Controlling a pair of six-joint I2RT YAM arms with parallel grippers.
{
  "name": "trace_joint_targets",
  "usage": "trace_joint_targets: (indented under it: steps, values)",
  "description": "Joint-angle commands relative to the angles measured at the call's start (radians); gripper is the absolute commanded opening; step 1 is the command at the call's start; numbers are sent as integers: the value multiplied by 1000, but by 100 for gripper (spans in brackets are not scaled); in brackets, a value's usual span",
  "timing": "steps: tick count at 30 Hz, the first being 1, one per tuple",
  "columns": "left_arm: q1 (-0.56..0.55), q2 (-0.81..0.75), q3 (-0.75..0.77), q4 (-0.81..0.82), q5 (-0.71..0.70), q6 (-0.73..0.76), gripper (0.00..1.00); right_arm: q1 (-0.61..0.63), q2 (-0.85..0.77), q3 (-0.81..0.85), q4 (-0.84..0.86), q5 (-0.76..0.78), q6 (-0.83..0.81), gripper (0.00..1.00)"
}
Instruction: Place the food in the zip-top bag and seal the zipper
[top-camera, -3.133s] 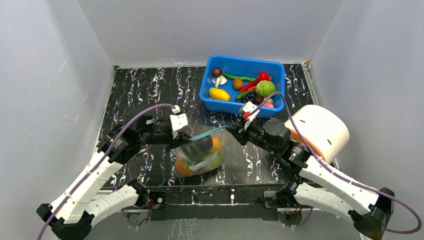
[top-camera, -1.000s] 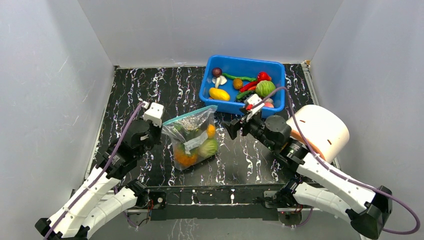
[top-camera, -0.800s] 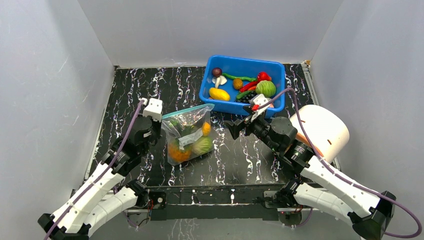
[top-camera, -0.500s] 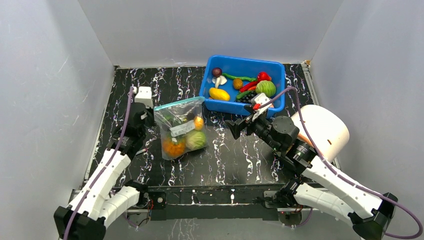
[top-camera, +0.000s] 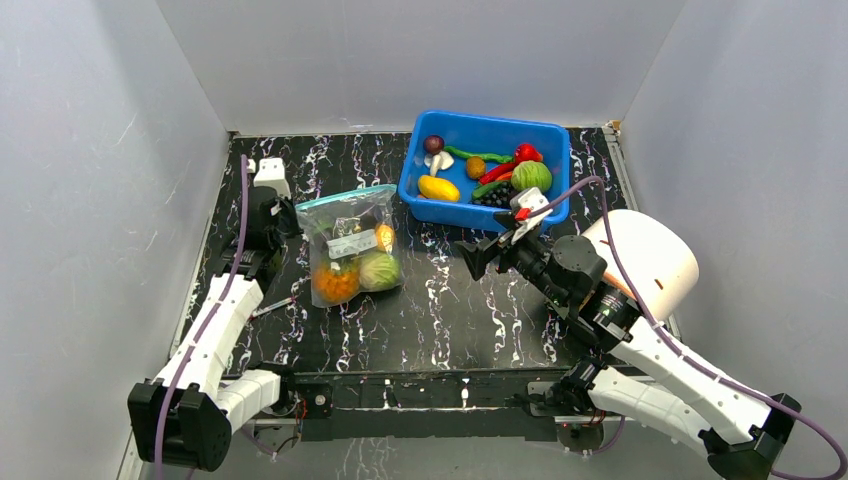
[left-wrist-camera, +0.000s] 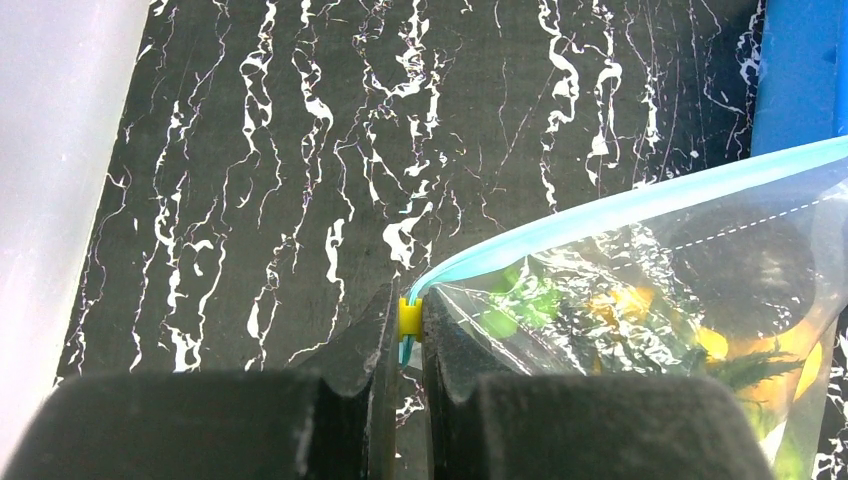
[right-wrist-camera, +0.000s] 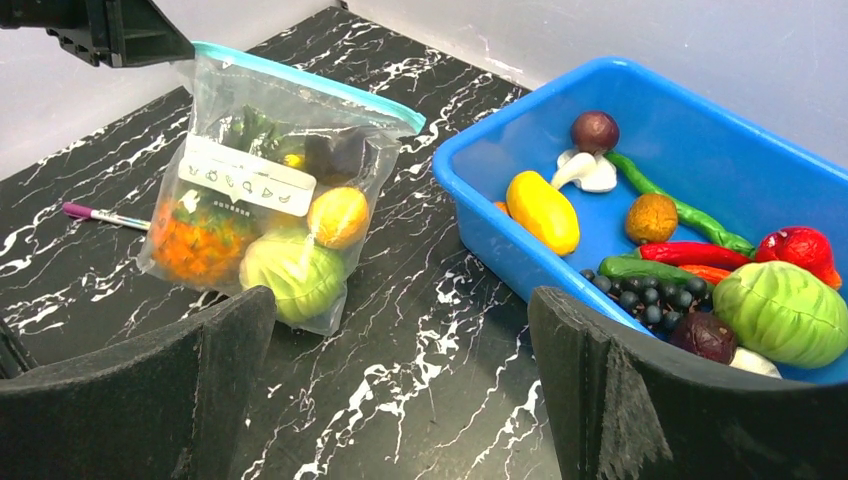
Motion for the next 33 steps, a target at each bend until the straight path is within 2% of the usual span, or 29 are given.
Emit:
trace_joint_targets:
  steps: [1, 3, 10, 11, 12, 18, 25, 30, 33]
  values:
    - [12, -9, 59, 26, -36, -36, 4, -2, -11, 37, -7, 32, 31, 98]
    - [12, -12, 74, 8, -54, -44, 14, -1, 8, 59, -40, 56, 54, 98]
    - [12, -52, 144, -109, -28, -104, 65, -2, 61, 162, -137, 176, 207, 98]
    - [12, -62, 152, -119, -19, -120, 85, -1, 65, 170, -149, 195, 228, 98]
    - [12, -74, 160, -136, -1, -133, 97, -1, 70, 180, -160, 207, 240, 98]
    - [4, -113, 190, -175, 167, -231, 98, -1, 76, 189, -204, 237, 307, 98]
    - [-47, -79, 256, -256, 481, -290, 98, -1, 68, 218, -266, 270, 383, 98]
    - [-63, -77, 281, -299, 577, -326, 98, -2, 60, 238, -291, 281, 448, 98]
    - [-70, -101, 296, -306, 585, -367, 98, -1, 66, 284, -334, 280, 520, 98]
